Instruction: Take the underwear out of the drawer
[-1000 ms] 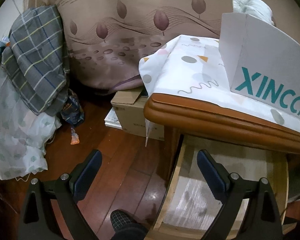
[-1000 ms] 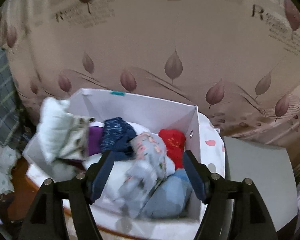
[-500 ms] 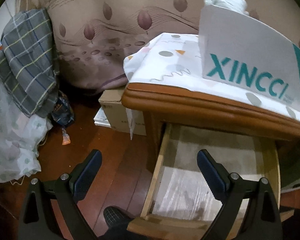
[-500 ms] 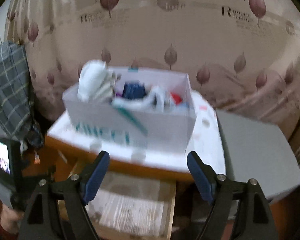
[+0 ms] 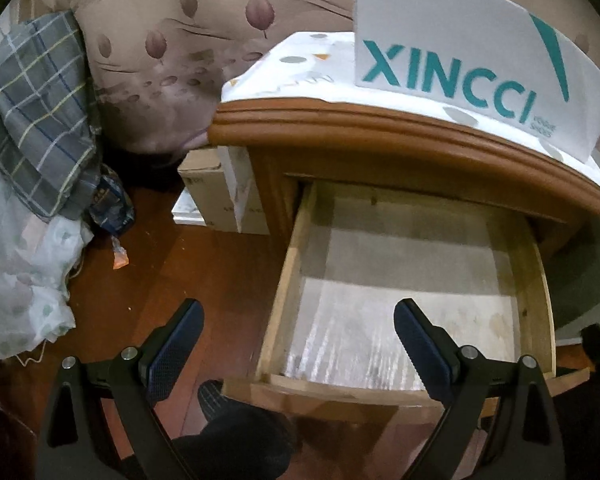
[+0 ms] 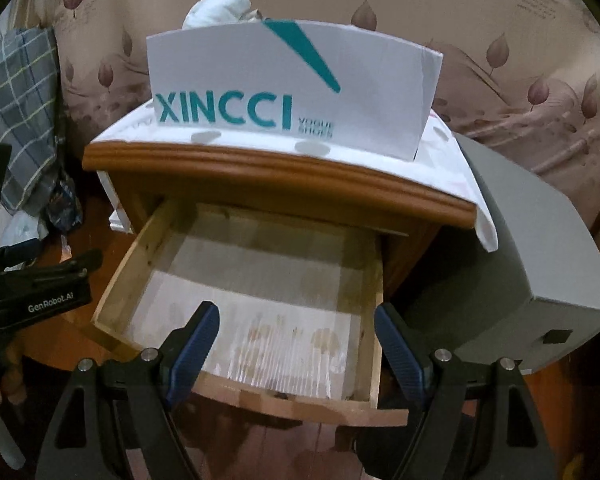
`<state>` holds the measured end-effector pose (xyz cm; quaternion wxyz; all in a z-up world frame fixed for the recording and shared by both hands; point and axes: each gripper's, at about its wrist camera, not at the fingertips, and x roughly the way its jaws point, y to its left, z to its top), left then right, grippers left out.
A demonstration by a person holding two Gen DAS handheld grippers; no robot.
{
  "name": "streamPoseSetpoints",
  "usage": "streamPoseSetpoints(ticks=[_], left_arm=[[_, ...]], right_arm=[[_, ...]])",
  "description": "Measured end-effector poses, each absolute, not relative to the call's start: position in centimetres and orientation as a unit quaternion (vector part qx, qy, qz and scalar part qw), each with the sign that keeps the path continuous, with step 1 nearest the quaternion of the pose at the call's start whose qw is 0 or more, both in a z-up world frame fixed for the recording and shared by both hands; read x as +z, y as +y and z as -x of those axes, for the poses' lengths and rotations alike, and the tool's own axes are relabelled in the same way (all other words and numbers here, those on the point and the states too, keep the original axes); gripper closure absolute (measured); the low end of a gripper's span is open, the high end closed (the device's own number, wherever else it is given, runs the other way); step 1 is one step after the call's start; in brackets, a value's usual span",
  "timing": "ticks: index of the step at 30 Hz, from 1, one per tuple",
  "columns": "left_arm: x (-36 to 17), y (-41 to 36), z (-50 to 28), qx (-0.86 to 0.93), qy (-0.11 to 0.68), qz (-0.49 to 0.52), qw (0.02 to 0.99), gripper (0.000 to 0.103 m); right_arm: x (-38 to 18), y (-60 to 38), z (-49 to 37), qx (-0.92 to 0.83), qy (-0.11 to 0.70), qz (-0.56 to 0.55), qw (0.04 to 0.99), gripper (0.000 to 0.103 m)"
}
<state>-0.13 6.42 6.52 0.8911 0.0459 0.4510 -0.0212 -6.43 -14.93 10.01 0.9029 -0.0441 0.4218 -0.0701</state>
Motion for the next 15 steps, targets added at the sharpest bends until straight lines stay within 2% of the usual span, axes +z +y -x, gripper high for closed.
streamPoseSetpoints(ticks=[15], left_arm=[[5.9, 4.5, 0.7, -0.038, 0.455, -0.061, 0.887, 0.008]], right_arm=[[8.0, -14.7, 6.6, -0.075, 0.452, 0.036, 0.888, 0.021]])
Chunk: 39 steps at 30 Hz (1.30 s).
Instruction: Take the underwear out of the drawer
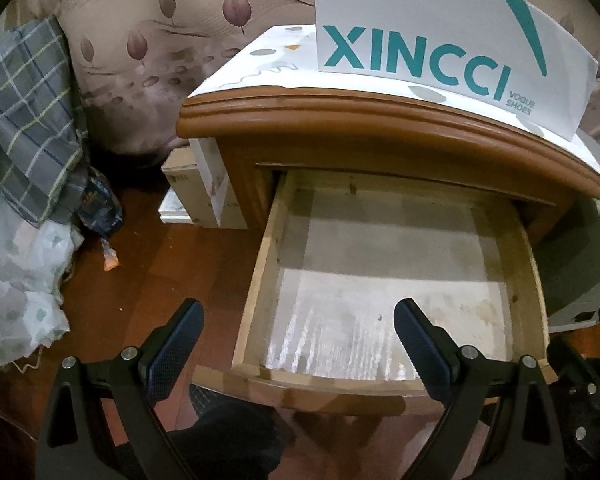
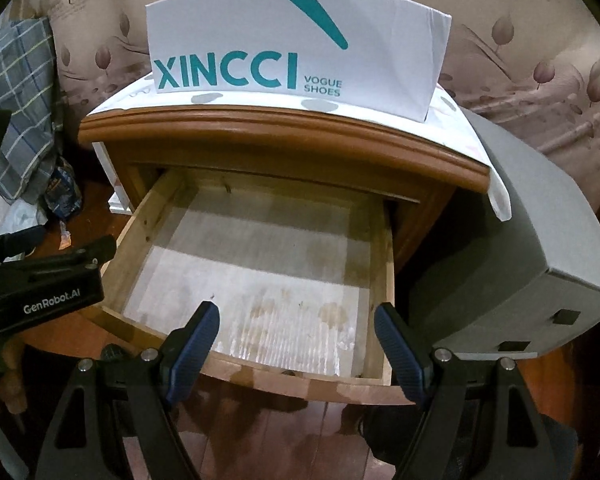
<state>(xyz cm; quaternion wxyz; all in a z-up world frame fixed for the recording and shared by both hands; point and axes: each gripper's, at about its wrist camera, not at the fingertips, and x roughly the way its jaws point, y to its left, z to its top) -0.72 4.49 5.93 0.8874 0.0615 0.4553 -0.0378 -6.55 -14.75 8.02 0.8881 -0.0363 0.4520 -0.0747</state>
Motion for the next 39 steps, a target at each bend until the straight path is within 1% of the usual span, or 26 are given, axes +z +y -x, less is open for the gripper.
streamPoseSetpoints(ticks=[39], left_arm=[[5.1, 3.6, 0.7, -0.055, 0.463, -0.077, 0.881, 0.008]], right_arm=[[6.6, -14.6, 6.0, -0.067, 0.476, 0.030, 0.876, 0.021]])
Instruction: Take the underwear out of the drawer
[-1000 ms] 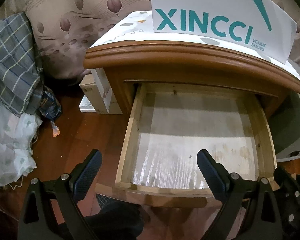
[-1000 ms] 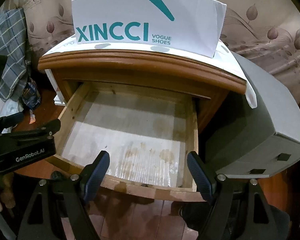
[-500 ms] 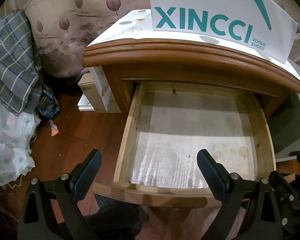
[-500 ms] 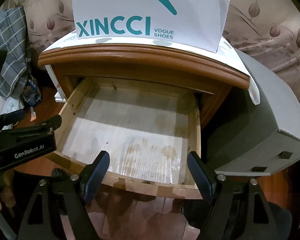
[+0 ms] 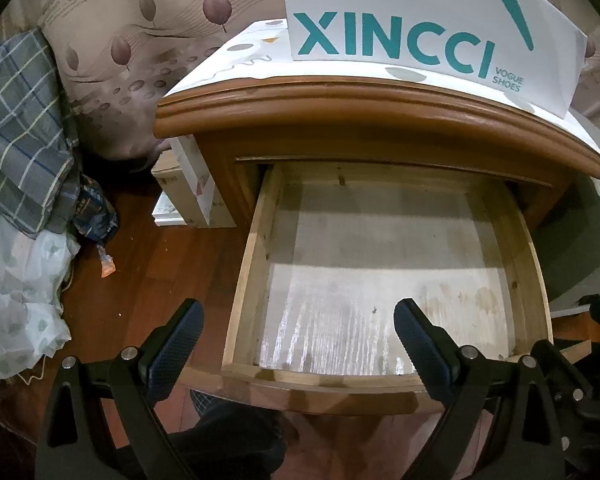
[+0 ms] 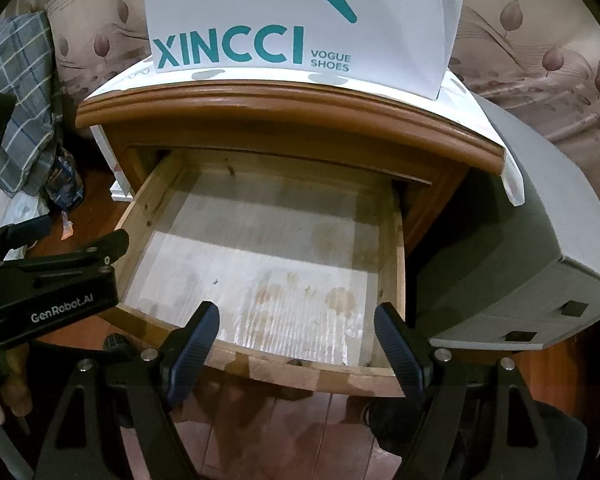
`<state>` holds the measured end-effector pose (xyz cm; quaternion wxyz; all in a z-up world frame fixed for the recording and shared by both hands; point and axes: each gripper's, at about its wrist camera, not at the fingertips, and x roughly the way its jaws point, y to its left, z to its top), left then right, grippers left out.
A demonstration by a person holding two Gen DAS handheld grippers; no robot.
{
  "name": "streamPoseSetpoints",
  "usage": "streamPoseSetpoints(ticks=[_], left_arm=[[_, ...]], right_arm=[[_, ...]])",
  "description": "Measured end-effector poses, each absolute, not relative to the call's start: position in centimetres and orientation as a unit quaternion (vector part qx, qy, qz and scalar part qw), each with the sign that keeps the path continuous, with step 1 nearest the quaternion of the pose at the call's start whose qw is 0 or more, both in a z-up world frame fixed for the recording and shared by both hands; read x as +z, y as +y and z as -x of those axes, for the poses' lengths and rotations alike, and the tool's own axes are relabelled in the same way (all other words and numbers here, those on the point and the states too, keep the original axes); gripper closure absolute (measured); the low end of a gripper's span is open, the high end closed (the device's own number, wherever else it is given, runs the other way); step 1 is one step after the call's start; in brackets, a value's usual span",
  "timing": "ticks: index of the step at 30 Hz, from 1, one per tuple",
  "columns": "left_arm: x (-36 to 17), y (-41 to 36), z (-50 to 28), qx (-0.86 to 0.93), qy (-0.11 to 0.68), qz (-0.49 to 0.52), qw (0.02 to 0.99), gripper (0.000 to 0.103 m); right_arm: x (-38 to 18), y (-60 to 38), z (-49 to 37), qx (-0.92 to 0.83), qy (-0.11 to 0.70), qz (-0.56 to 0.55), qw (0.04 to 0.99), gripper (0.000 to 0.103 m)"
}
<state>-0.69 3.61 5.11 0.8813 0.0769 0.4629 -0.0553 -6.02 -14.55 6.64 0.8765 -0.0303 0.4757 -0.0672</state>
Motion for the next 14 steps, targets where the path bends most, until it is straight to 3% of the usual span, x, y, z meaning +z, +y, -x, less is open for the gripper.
streamPoseSetpoints(ticks=[14], left_arm=[[5.00, 3.23, 0.83, -0.063, 0.460, -0.082, 0.882, 0.008]], right_arm=[[6.51, -14.60, 6.03, -0.066, 0.477, 0.030, 0.876, 0.021]])
